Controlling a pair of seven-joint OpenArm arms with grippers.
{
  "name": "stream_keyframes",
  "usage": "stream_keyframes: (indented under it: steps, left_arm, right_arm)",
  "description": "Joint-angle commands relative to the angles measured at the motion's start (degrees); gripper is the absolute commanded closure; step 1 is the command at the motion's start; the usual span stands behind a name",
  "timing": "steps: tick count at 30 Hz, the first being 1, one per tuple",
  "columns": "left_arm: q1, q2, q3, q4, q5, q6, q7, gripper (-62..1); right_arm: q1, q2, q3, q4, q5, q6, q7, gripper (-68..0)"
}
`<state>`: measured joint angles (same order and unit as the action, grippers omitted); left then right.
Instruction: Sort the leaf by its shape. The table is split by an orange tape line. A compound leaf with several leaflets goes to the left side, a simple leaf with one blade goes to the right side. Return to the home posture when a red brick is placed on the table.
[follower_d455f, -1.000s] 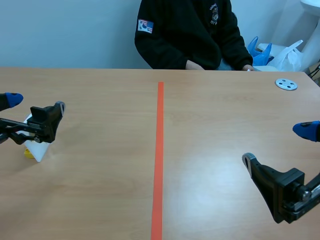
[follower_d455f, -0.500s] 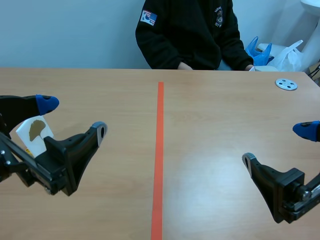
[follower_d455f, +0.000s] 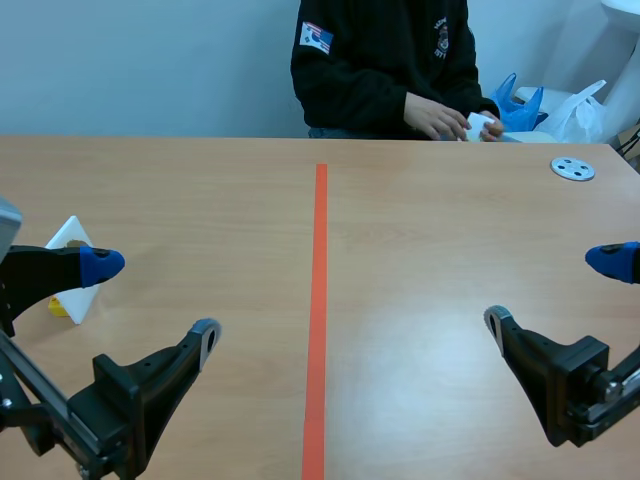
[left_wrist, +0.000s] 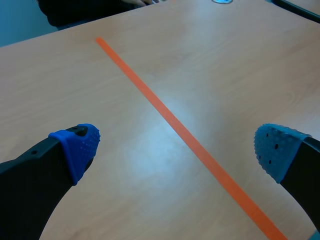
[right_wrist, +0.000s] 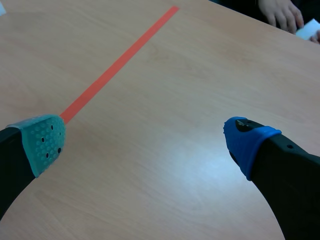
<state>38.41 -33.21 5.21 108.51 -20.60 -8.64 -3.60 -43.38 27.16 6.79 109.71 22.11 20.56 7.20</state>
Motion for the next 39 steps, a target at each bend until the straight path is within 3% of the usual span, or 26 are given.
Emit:
stream_keyframes:
  steps: [1,15,39]
  left_arm:
    - [-0.3,-0.2,-0.4,0.4,-0.5,-0.1,-0.9,-62.3]
    - [-0.3,-0.2,-0.3,0.3,-0.6,-0.1,-4.4,-62.3]
    - [-0.3,-0.1,-0.4,-0.8,-0.6,-0.5,-4.5,-62.3]
  right_arm:
    - [0.7,0.6,0.3,0.4,0.4,-0.2,0.8,-67.9]
    - [0.7,0.6,0.3,0.4,0.4,-0.2,0.6,-67.9]
    - [0.7,0.6,0.3,0.4,0.4,-0.2,0.6,-67.9]
